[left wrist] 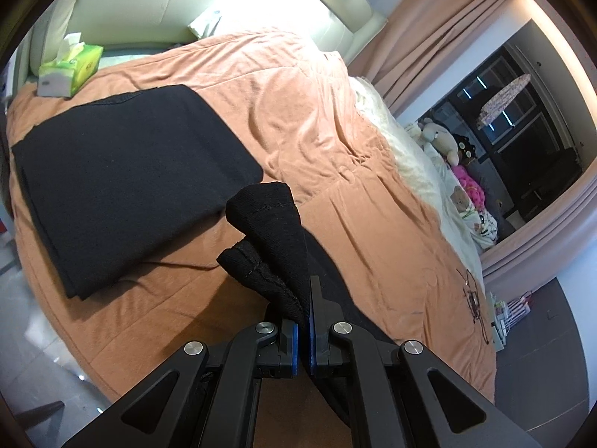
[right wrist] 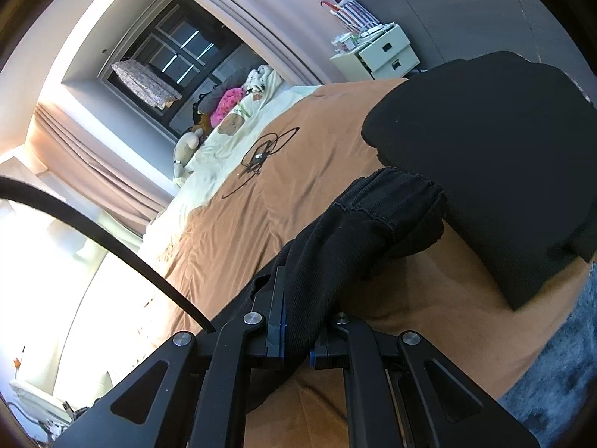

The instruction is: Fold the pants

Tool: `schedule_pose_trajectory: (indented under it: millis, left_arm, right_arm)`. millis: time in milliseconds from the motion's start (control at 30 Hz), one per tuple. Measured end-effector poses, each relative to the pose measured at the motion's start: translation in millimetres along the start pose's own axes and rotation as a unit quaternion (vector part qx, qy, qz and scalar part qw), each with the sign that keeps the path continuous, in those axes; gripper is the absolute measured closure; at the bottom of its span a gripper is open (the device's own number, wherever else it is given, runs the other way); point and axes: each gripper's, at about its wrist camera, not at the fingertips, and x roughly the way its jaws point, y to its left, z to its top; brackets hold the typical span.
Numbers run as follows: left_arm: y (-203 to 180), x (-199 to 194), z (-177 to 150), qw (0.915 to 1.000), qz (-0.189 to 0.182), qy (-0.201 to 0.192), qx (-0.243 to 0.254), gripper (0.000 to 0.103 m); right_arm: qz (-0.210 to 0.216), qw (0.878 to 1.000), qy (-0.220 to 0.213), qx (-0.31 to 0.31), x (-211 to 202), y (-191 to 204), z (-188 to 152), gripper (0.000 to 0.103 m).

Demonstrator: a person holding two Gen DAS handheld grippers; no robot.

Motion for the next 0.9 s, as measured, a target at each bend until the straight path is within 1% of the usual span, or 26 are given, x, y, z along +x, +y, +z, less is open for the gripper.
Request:
schedule_pose_trajectory:
  millis: [133, 267, 333, 400, 533, 600, 667, 700, 733, 767, 833, 900]
  left_arm:
    - [16.4, 8.0, -11.1, 0.9999, 0.01, 0.008, -0.004, 0.099]
    - [46.1, 32.4, -30.4, 0.9986, 0.026, 0.036, -0.029, 0.099]
    - [56.9, 41.9, -40.1, 0.9982, 0.04, 0.038, -0.023, 0.099]
    - [67.1, 48.3, -46.3, 0.998, 0.042, 0.04, -0.023, 0.099]
    - [78.3, 56.6, -53.0, 0.9973, 0.05, 0.049, -0.019, 0.099]
    - [81.1, 58.5, -56.2, 0.9971, 0.05, 0.054, -0.019, 0.098]
    - [85.4, 57.2, -57.9, 0.9972, 0.047, 0.057, -0.014, 0.095]
    - [87.2, 55.3, -58.6, 0.9971, 0.048, 0.056, -0.015, 0.093]
    - [89.4, 54.0, -59.8, 0.997, 0.048, 0.057, -0.019, 0.088]
    - [92.1, 53.1, -60.7, 0.9971, 0.044, 0.058, -0.023, 0.083]
    - [97.0, 50.3, -63.7, 0.9972, 0.032, 0.059, -0.033, 0.077]
    - [100.7, 49.1, -68.2, 0.9971, 0.016, 0.062, -0.04, 0.076]
  right_arm:
    - [-0.014, 1.0, 0.006, -0.004, 5.4, -10.7, -11.7, 0.098]
    - [-0.041, 0.999, 0.027, 0.011, 26.6, -32.6, -25.6, 0.098]
    - [-0.05, 0.998, 0.031, 0.015, 35.2, -40.6, -31.0, 0.098]
    - [-0.057, 0.998, 0.033, 0.019, 41.7, -47.3, -34.0, 0.098]
    - [-0.074, 0.997, 0.035, -0.004, 51.2, -43.0, -38.7, 0.098]
    - [-0.084, 0.996, 0.039, 0.004, 52.8, -45.9, -40.9, 0.094]
    - [-0.091, 0.995, 0.04, 0.015, 47.8, -44.6, -41.9, 0.078]
    - [-0.094, 0.995, 0.042, 0.017, 42.4, -43.3, -44.1, 0.075]
    - [-0.096, 0.994, 0.043, 0.019, 38.2, -43.2, -45.8, 0.07]
    - [-0.096, 0.994, 0.044, 0.019, 33.7, -40.6, -47.5, 0.068]
    - [-0.098, 0.994, 0.046, 0.014, 22.9, -35.9, -49.9, 0.066]
    - [-0.103, 0.994, 0.047, 0.008, 13.4, -28.2, -52.8, 0.062]
